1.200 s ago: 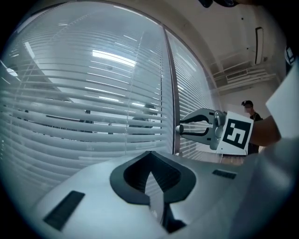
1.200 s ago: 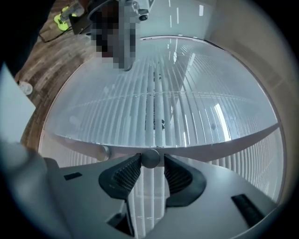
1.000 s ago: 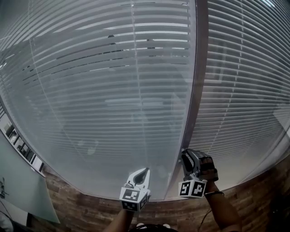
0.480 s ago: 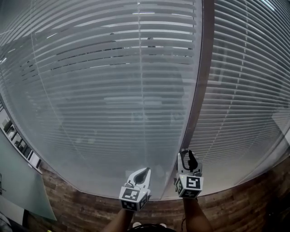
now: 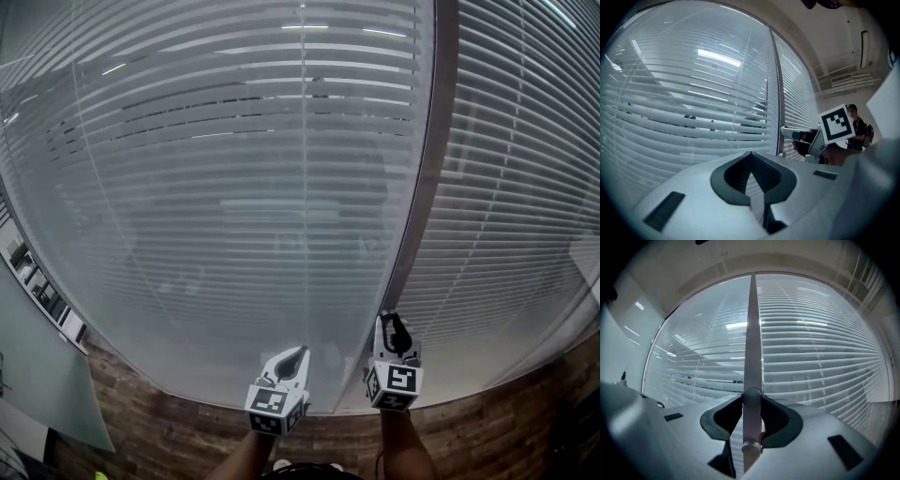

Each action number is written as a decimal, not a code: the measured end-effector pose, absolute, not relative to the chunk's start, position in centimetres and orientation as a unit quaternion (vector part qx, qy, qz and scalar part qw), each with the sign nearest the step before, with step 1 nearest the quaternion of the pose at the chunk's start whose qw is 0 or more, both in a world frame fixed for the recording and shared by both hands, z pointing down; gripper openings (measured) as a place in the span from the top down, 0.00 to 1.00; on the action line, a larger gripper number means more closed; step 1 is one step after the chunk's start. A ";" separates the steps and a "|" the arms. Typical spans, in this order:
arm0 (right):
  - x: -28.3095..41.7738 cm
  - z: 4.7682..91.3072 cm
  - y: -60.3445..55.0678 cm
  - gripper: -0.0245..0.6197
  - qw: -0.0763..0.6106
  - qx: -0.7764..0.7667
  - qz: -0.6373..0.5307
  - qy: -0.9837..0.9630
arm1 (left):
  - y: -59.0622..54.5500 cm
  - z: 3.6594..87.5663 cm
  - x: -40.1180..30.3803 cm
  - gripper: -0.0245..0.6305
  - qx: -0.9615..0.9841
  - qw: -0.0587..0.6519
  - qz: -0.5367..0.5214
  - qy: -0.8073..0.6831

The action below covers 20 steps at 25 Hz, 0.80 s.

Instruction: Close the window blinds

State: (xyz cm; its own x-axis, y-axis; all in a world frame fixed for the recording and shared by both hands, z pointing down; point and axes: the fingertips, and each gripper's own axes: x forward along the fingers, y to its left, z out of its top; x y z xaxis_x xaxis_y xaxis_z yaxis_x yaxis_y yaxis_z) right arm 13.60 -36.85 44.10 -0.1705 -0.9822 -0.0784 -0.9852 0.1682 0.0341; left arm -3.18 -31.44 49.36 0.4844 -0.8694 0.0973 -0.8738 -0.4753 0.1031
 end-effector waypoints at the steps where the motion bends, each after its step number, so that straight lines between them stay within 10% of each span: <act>1: 13.6 44.1 -36.9 0.76 0.017 -0.643 0.040 0.765 | -31.5 49.5 -3.2 0.96 0.859 0.069 0.017 -0.507; 13: 13.4 43.9 -36.9 0.76 -0.060 -0.639 0.117 0.758 | -31.4 49.7 -3.0 0.96 0.862 0.072 0.017 -0.501; 20: 12.6 44.3 -36.6 0.77 -0.254 -0.607 0.318 0.682 | -31.8 49.0 -4.0 0.96 0.851 0.074 0.013 -0.520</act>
State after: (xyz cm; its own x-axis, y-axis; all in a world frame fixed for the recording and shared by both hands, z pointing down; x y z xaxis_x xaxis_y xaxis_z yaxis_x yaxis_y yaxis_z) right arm 12.64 -36.59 44.26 -0.1338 -0.9902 -0.0397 -0.6664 0.0602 0.7432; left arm -4.03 -31.85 49.01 0.4583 -0.8832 0.0994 -0.8871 -0.4476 0.1129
